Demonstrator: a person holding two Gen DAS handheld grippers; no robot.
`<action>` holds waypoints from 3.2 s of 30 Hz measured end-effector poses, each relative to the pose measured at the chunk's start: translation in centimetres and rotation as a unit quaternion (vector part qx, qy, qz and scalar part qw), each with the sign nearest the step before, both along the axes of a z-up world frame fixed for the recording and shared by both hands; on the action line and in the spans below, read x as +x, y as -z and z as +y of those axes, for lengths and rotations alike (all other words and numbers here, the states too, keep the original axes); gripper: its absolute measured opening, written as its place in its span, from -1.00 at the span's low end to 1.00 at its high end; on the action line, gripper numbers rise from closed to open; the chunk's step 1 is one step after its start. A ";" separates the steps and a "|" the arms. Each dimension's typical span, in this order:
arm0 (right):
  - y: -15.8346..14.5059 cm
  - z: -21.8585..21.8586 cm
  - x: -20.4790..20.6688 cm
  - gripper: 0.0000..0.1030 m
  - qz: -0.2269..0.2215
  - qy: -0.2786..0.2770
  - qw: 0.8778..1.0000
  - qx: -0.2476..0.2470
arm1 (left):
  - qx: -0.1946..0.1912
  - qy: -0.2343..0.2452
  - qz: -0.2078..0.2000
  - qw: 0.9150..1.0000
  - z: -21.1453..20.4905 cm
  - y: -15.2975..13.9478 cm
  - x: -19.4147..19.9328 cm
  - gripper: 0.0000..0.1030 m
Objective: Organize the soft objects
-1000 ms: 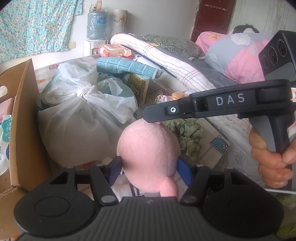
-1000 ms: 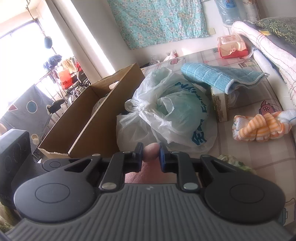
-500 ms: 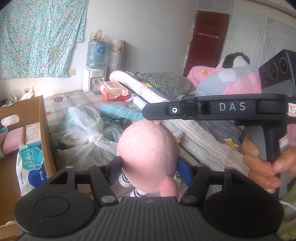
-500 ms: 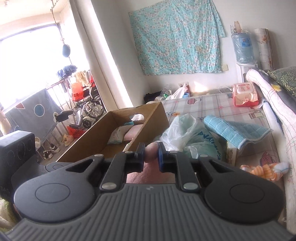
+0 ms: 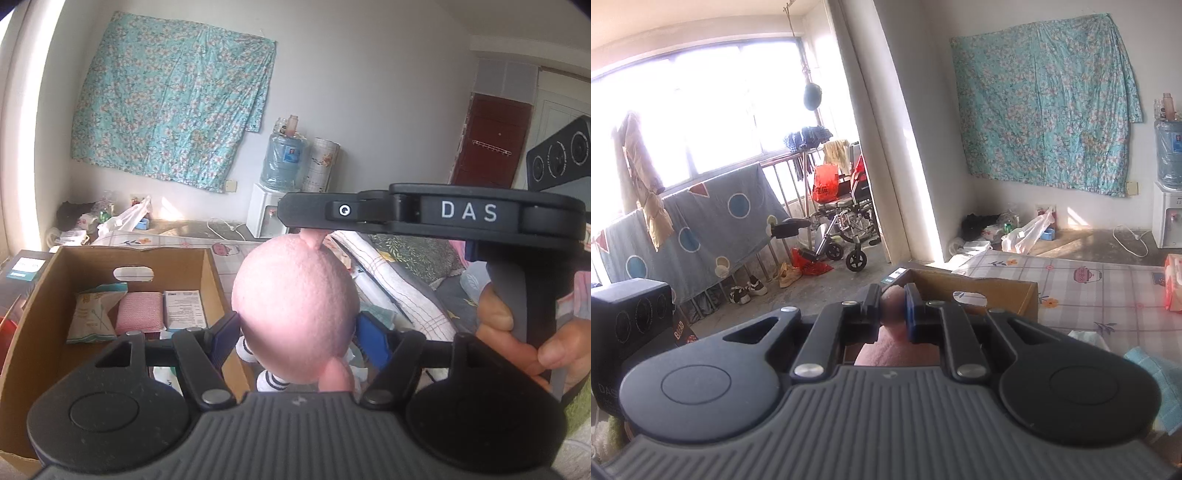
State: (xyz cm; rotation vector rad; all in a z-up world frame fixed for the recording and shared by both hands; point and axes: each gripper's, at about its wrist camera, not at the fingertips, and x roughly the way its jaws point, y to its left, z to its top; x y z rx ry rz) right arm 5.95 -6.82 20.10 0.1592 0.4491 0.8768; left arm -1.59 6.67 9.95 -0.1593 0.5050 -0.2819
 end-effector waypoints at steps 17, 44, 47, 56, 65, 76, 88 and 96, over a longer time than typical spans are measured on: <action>6.4 16.4 8.9 -0.80 0.203 -0.092 0.973 -0.059 | -0.014 -0.150 0.047 0.987 10.8 1.6 -1.6 0.63; 17.0 21.8 19.1 -0.29 0.178 0.004 0.959 -0.219 | -0.041 -0.175 0.093 0.979 13.5 4.1 0.3 0.63; 16.3 21.0 19.0 -0.21 0.165 0.013 0.965 -0.202 | -0.043 -0.175 0.096 0.979 13.2 4.3 0.5 0.63; 11.8 13.9 14.1 -0.11 0.145 0.049 0.981 -0.116 | -0.040 -0.157 0.096 0.982 10.9 4.2 1.2 0.65; 8.8 1.1 8.6 -0.04 0.059 0.139 0.981 -0.124 | -0.035 -0.101 0.099 0.989 6.0 3.7 3.5 0.66; 15.0 -11.3 9.5 0.00 0.049 0.228 0.936 -0.264 | -0.053 -0.036 0.111 0.992 -1.8 4.3 7.2 0.65; 20.3 -9.3 16.8 -0.50 0.053 0.182 0.915 -0.357 | -0.060 -0.021 0.137 0.989 -6.9 6.2 9.6 0.65; 16.9 -14.1 18.7 -0.87 0.079 0.236 0.932 -0.264 | -0.061 -0.010 0.147 0.987 -7.6 7.5 9.9 0.65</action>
